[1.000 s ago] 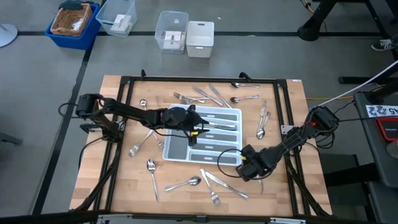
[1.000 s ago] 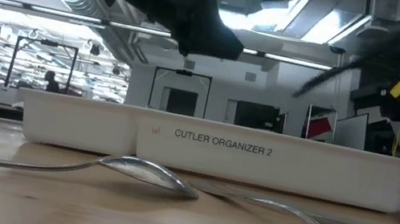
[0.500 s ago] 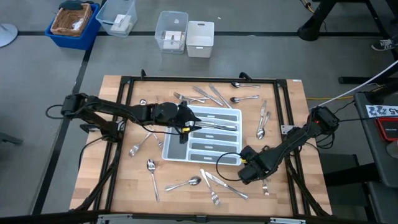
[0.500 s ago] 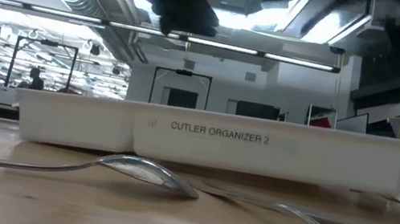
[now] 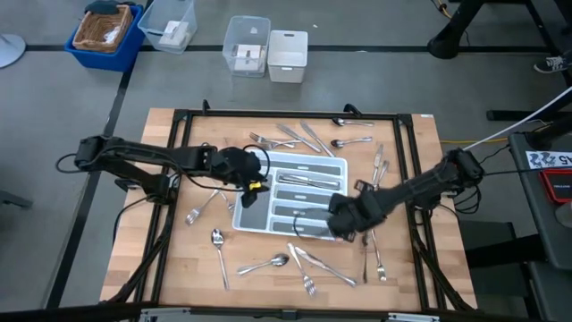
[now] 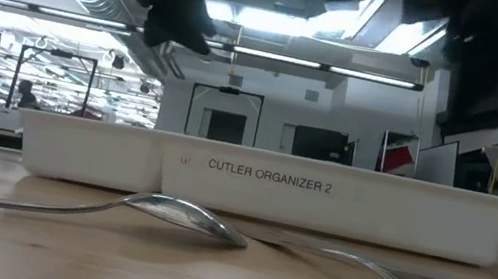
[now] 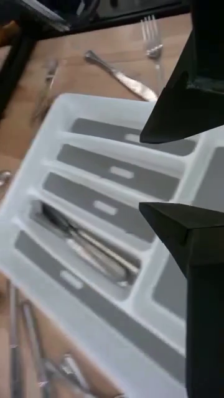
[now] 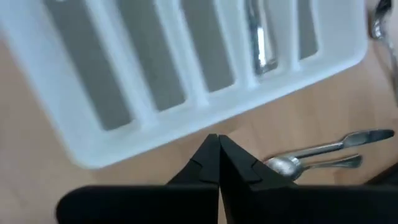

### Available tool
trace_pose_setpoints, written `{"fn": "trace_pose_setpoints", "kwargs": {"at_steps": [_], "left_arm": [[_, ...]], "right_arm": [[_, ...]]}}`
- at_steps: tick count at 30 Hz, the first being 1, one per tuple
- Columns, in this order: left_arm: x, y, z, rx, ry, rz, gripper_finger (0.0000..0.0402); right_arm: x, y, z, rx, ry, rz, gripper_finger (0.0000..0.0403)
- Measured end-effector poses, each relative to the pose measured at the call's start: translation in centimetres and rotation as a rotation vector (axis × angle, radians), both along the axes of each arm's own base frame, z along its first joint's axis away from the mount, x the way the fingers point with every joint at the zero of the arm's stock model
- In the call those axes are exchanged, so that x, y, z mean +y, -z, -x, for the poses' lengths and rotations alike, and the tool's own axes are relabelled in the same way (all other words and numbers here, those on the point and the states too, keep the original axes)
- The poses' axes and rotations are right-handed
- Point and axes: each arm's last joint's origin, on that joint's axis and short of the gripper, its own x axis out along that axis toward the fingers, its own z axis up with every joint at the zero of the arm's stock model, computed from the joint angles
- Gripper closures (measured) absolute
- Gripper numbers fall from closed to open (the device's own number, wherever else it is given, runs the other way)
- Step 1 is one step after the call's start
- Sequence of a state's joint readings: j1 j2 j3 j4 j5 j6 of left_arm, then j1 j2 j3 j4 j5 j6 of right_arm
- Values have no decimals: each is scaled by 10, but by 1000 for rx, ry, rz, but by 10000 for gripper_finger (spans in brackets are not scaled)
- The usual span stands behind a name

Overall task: Sort silverware
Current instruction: Put the spoon into the organizer tray

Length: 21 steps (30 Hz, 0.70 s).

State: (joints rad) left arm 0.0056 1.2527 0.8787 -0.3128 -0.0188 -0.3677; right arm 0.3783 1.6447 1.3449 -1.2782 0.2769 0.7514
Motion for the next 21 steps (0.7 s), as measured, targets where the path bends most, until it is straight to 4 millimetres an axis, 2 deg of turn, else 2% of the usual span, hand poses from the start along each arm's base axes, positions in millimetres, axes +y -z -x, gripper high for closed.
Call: {"fn": "trace_pose_setpoints", "kwargs": {"at_steps": [3, 6, 12, 17, 21], "left_arm": [[-4, 3, 4, 52, 3, 14, 247], [-8, 5, 6, 83, 20, 14, 247], [-14, 6, 7, 93, 44, 11, 247], [-15, 6, 7, 93, 62, -5, 247], [-15, 6, 7, 93, 61, -4, 247]], "right_arm": [[-17, 0, -6, 29, 2, -35, 401], [-26, 1, -8, 64, 47, -150, 401], [-25, 1, -8, 100, 314, -363, 401], [-3, 1, -1, 143, 488, -445, 400], [30, 1, 11, 128, 631, -413, 400]]}}
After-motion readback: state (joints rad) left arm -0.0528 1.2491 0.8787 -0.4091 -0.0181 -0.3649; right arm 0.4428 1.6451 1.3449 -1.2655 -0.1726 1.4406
